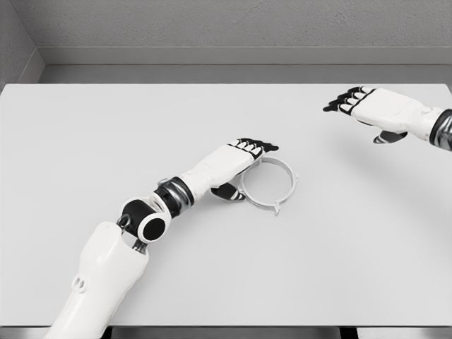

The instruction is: Assemble PVC drainage pipe clamps

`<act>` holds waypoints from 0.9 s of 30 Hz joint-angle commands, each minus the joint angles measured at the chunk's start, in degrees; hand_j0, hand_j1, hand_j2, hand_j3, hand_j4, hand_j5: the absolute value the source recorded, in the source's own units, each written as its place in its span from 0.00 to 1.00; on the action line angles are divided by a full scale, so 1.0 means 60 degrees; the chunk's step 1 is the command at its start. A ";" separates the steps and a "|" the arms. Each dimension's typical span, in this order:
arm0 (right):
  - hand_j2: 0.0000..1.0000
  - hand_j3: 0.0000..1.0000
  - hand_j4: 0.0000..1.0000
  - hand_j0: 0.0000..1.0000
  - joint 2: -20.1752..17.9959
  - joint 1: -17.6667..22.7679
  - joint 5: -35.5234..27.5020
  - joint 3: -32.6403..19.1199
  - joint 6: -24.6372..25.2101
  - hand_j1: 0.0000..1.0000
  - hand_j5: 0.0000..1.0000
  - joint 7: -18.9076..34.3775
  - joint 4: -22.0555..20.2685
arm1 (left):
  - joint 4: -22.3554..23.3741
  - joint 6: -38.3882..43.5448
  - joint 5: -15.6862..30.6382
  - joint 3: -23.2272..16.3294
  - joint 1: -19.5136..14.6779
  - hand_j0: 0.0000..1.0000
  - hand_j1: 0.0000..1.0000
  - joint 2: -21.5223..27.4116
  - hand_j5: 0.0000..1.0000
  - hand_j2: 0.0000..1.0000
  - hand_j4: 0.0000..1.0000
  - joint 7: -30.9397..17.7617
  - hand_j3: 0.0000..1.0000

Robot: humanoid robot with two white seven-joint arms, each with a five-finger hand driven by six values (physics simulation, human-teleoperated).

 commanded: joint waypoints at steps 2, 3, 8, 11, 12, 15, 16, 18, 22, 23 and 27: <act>1.00 1.00 1.00 1.00 -0.0012 0.0000 -0.0026 -0.0016 0.0016 1.00 1.00 -0.0005 -0.0001 | 0.0011 0.0021 0.0045 0.0019 -0.0044 1.00 1.00 -0.0027 1.00 1.00 1.00 0.0005 1.00; 1.00 1.00 1.00 1.00 -0.0012 0.0000 -0.0041 -0.0002 0.0016 1.00 1.00 -0.0005 -0.0001 | 0.0026 0.0021 0.0045 0.0019 -0.0059 1.00 1.00 -0.0027 1.00 1.00 1.00 0.0005 1.00; 1.00 1.00 1.00 1.00 -0.0012 0.0000 -0.0041 -0.0002 0.0001 1.00 1.00 -0.0005 -0.0001 | 0.0172 0.0035 0.0045 0.0019 -0.0161 1.00 1.00 -0.0027 1.00 1.00 1.00 0.0005 1.00; 1.00 1.00 1.00 1.00 -0.0114 0.0029 -0.0041 -0.0016 0.0016 1.00 1.00 -0.0019 -0.0016 | 0.0172 0.0021 0.0045 0.0019 -0.0161 1.00 1.00 -0.0042 1.00 1.00 1.00 0.0005 1.00; 1.00 1.00 1.00 1.00 -0.0129 0.0044 -0.0070 -0.0016 0.0016 1.00 1.00 -0.0019 -0.0016 | 0.0172 0.0021 0.0045 0.0019 -0.0161 1.00 1.00 -0.0085 1.00 1.00 1.00 0.0005 1.00; 1.00 1.00 1.00 1.00 -0.0187 0.0029 -0.0070 -0.0031 0.0016 1.00 1.00 -0.0005 -0.0001 | 0.0172 0.0021 0.0045 0.0019 -0.0161 1.00 1.00 -0.0086 1.00 1.00 1.00 0.0005 1.00; 1.00 1.00 1.00 1.00 -0.0202 0.0044 -0.0085 -0.0118 0.0016 1.00 1.00 -0.0005 -0.0001 | 0.0172 0.0021 0.0045 0.0019 -0.0176 1.00 1.00 -0.0100 1.00 1.00 1.00 0.0005 1.00; 1.00 1.00 1.00 1.00 -0.0202 0.0044 -0.0085 -0.0133 0.0001 1.00 1.00 -0.0005 -0.0016 | 0.0157 0.0021 0.0045 0.0019 -0.0190 1.00 1.00 -0.0100 1.00 1.00 1.00 0.0005 1.00; 1.00 1.00 1.00 1.00 -0.0202 0.0059 -0.0085 -0.0133 0.0001 1.00 1.00 -0.0005 -0.0016 | 0.0084 0.0021 0.0060 0.0048 -0.0176 1.00 1.00 -0.0071 1.00 1.00 1.00 0.0005 1.00; 1.00 1.00 1.00 1.00 -0.0202 0.0058 -0.0085 -0.0148 0.0001 1.00 1.00 -0.0005 -0.0016 | 0.0040 0.0021 0.0075 0.0077 -0.0117 1.00 1.00 -0.0042 1.00 1.00 1.00 0.0005 1.00; 1.00 1.00 1.00 1.00 -0.0202 0.0059 -0.0085 -0.0133 0.0001 1.00 1.00 -0.0005 -0.0016 | -0.0253 0.0036 0.0089 0.0077 0.0000 1.00 1.00 0.0017 1.00 1.00 1.00 0.0005 1.00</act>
